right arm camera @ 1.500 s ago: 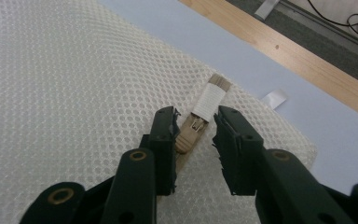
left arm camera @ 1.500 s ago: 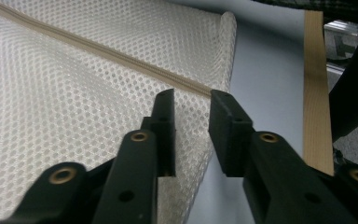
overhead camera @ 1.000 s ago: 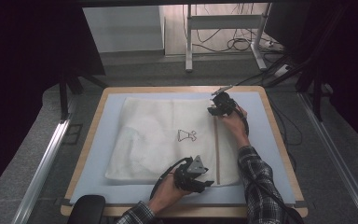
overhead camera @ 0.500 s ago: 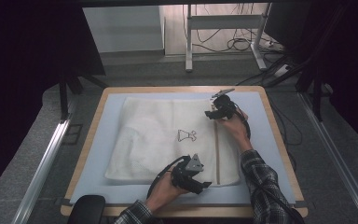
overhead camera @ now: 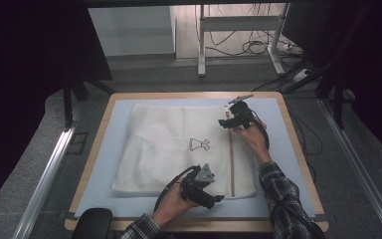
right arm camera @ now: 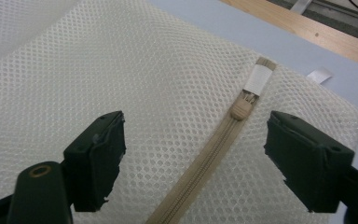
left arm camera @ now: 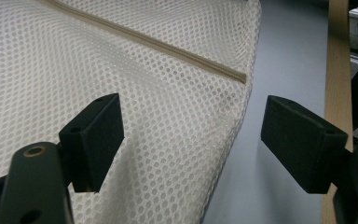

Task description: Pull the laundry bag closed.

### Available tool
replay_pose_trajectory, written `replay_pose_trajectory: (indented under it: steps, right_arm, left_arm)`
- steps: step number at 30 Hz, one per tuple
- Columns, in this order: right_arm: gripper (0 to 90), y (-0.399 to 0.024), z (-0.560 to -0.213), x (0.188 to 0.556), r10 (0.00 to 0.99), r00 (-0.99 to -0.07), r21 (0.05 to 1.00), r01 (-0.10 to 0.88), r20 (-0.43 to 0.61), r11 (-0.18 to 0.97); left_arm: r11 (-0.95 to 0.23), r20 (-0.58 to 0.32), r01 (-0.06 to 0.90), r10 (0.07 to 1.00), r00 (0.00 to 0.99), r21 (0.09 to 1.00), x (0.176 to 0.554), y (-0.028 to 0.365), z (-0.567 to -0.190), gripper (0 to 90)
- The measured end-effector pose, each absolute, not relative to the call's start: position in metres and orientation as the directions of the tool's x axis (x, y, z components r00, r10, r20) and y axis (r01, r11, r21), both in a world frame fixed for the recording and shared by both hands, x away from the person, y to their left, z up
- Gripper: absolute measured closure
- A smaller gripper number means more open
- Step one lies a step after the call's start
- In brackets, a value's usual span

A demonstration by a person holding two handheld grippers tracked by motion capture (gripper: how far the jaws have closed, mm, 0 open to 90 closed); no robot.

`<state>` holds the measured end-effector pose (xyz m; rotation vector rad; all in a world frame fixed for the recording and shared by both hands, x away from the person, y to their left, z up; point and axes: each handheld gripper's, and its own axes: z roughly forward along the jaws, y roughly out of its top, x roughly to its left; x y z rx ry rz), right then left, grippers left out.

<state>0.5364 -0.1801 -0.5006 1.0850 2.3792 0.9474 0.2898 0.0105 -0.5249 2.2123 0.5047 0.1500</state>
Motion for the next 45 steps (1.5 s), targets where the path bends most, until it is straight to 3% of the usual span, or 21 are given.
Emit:
replay_pose_trajectory:
  steps: [5,17,33,45]
  right_arm:
    - [10.1,-0.181,-0.499,0.532,0.759,-0.651,0.698,0.535,-0.020,0.477]
    - [2.7,-0.192,-0.490,0.522,0.753,-0.657,0.711,0.547,0.037,0.442]
    - [2.2,-0.185,-0.485,0.504,0.719,-0.691,0.712,0.540,0.071,0.449]
    - [1.8,-0.177,-0.481,0.487,0.703,-0.711,0.720,0.502,0.029,0.478]
  left_arm:
    - [-0.540,-0.083,0.318,0.414,0.907,0.779,0.290,0.017,-0.521,19.1]
    - [-0.557,-0.066,0.319,0.426,0.902,0.766,0.287,0.022,-0.520,12.2]
    - [-0.556,-0.050,0.314,0.437,0.898,0.770,0.287,0.034,-0.515,9.1]
    - [-0.583,-0.035,0.311,0.435,0.900,0.750,0.287,0.037,-0.516,6.7]
